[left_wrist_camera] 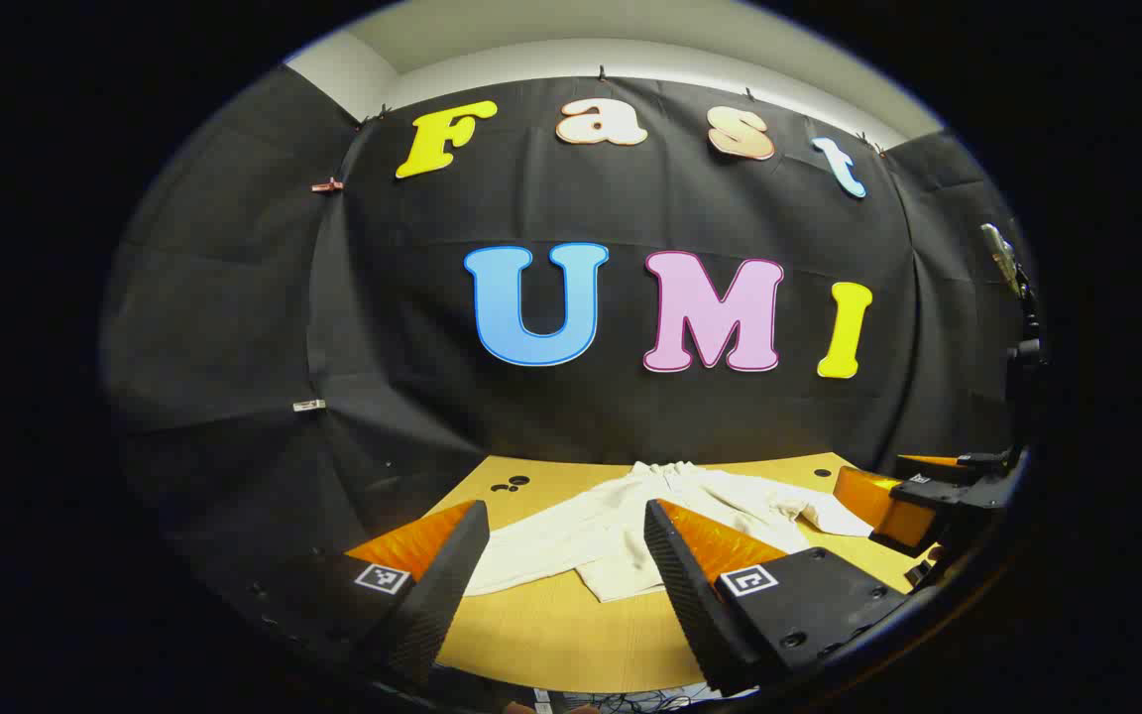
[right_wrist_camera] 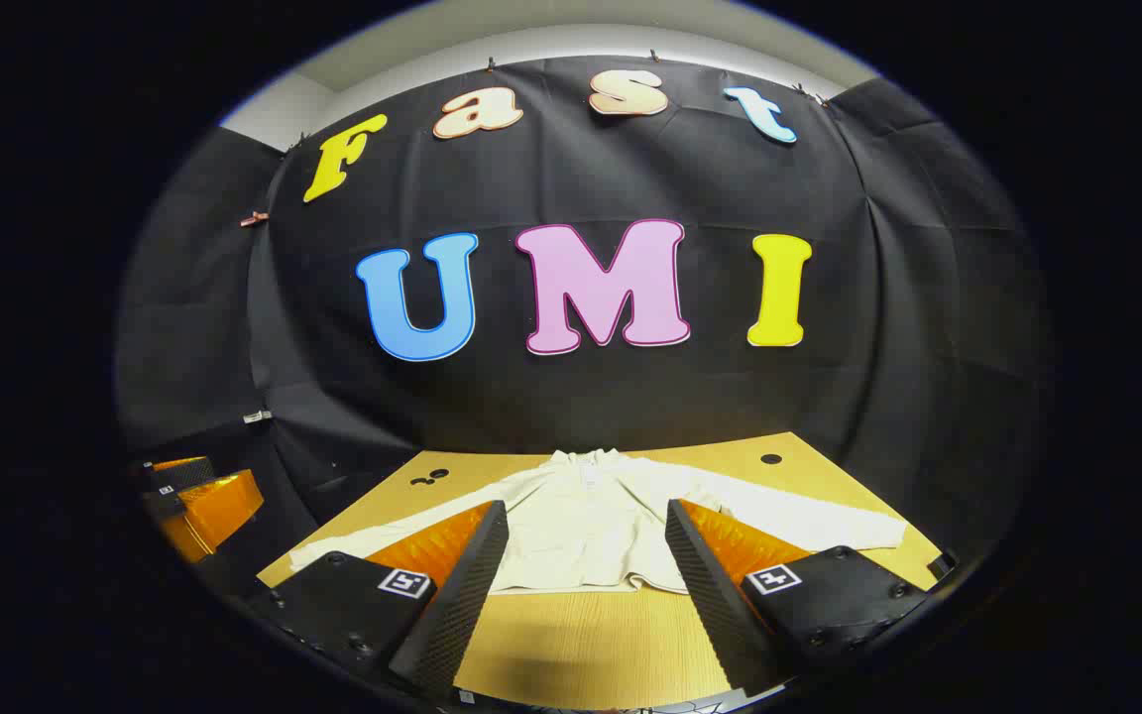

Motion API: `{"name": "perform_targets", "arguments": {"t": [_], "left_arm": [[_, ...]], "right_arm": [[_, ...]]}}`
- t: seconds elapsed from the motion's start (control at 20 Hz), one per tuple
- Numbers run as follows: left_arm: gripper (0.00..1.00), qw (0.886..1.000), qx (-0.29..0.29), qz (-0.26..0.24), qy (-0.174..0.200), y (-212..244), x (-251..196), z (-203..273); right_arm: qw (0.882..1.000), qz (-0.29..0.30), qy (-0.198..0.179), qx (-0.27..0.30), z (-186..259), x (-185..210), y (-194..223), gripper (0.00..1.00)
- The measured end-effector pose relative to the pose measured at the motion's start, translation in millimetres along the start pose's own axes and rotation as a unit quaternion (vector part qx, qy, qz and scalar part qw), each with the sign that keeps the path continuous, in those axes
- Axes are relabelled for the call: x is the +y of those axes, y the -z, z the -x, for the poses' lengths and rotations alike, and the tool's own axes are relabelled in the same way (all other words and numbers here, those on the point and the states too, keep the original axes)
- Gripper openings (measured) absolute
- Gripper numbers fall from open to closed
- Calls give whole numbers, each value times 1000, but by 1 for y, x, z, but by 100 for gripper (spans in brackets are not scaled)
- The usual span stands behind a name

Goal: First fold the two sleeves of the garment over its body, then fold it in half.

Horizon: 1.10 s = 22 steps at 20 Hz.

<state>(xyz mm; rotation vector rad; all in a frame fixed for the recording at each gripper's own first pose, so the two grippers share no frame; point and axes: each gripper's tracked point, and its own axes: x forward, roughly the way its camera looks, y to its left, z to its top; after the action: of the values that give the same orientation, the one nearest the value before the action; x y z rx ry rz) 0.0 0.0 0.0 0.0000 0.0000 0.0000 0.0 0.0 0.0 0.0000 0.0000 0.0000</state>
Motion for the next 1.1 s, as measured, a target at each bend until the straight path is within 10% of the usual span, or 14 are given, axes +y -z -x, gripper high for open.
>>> {"name": "perform_targets", "arguments": {"t": [1.1], "left_arm": [[98,999,27,17,34,1,-38,-82]], "right_arm": [[998,-11,53,16,-62,-69,-9,98]]}}
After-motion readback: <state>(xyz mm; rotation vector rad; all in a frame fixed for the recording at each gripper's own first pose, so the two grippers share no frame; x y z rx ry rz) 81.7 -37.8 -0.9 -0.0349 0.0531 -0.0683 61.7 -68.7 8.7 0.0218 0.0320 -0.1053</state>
